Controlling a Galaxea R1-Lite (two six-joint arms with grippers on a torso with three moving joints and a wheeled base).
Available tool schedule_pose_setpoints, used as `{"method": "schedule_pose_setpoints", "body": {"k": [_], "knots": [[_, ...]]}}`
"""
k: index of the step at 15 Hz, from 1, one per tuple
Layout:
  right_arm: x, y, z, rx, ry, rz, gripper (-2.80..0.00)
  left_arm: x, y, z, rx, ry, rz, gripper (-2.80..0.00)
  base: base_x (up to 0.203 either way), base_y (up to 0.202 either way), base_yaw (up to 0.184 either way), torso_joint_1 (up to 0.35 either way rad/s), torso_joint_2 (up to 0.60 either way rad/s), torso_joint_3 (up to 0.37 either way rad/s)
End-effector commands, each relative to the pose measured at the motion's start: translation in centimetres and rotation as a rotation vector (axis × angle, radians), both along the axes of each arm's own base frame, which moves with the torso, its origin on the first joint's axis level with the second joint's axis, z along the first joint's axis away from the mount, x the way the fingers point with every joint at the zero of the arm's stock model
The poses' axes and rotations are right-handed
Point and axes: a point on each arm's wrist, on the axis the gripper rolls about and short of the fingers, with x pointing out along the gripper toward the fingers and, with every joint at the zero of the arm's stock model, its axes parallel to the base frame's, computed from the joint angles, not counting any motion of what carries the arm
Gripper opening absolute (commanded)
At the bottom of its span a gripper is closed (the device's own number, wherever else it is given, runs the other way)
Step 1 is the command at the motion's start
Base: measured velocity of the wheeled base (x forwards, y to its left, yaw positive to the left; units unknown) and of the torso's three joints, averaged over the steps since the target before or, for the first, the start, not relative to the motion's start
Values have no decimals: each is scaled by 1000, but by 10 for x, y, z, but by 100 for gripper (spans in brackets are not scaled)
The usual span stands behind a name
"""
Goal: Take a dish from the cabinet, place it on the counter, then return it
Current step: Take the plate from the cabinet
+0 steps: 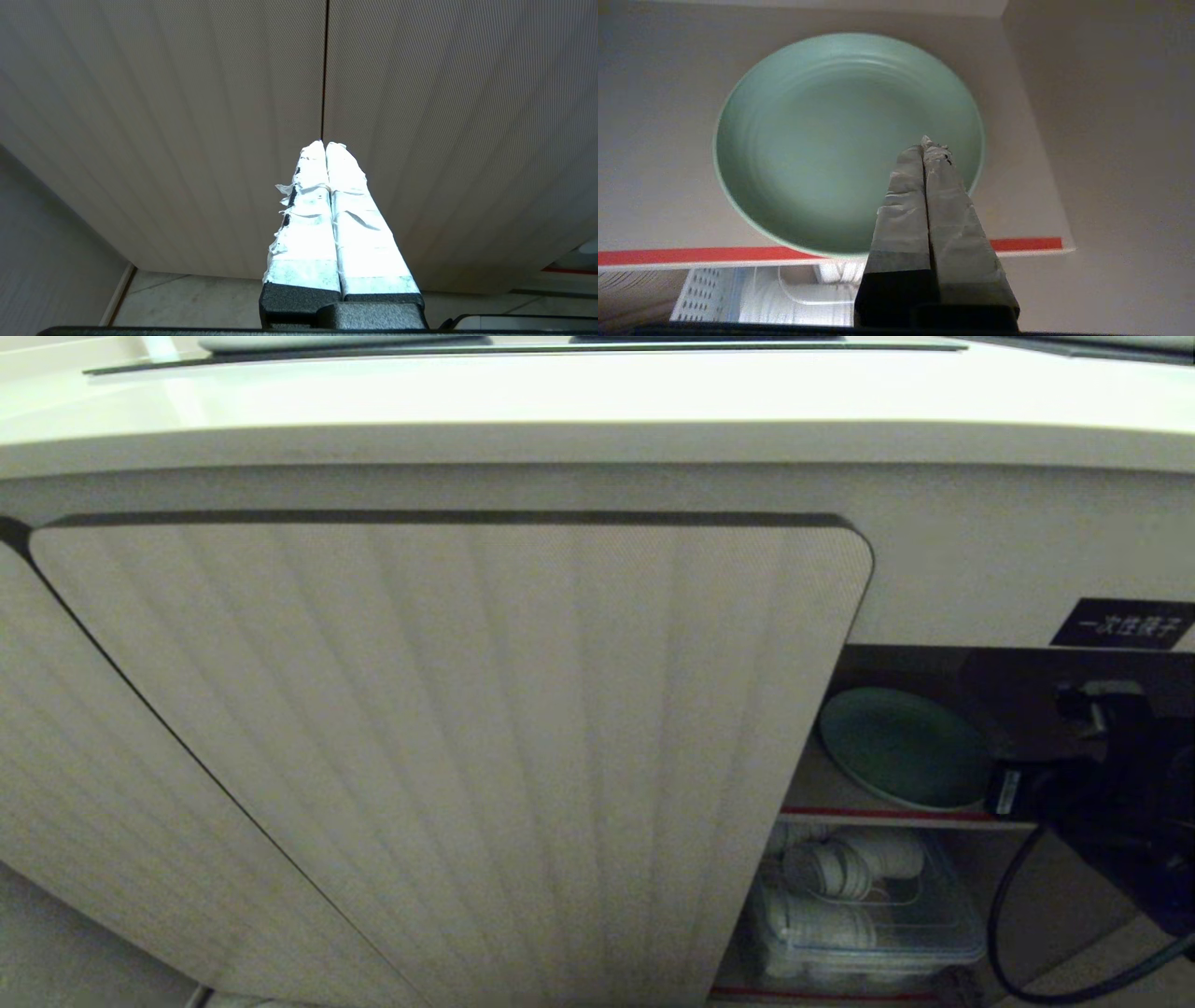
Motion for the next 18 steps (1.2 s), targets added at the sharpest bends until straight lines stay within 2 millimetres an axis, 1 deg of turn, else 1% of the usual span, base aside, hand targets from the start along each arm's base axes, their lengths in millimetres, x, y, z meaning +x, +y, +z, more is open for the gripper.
{"method": "schedule_pose_setpoints", "body": {"k": [1, 10, 12, 15, 18], "knots": [[1, 0, 1, -4, -12, -3, -280, 0, 0, 0, 0, 0, 0, -280, 0, 0, 0, 0, 0, 0], [6, -1, -4, -14, 7, -68, -280, 0, 0, 0, 0, 0, 1, -280, 0, 0, 0, 0, 0, 0], [9, -1, -2, -14, -5, -73, -280, 0, 0, 0, 0, 0, 0, -280, 0, 0, 0, 0, 0, 0], [8, -1, -3, -15, 9, -73, -280, 0, 0, 0, 0, 0, 0, -280, 0, 0, 0, 0, 0, 0], [3, -2, -8, -24, 49, -91, -280, 0, 0, 0, 0, 0, 1, -280, 0, 0, 0, 0, 0, 0]]}}
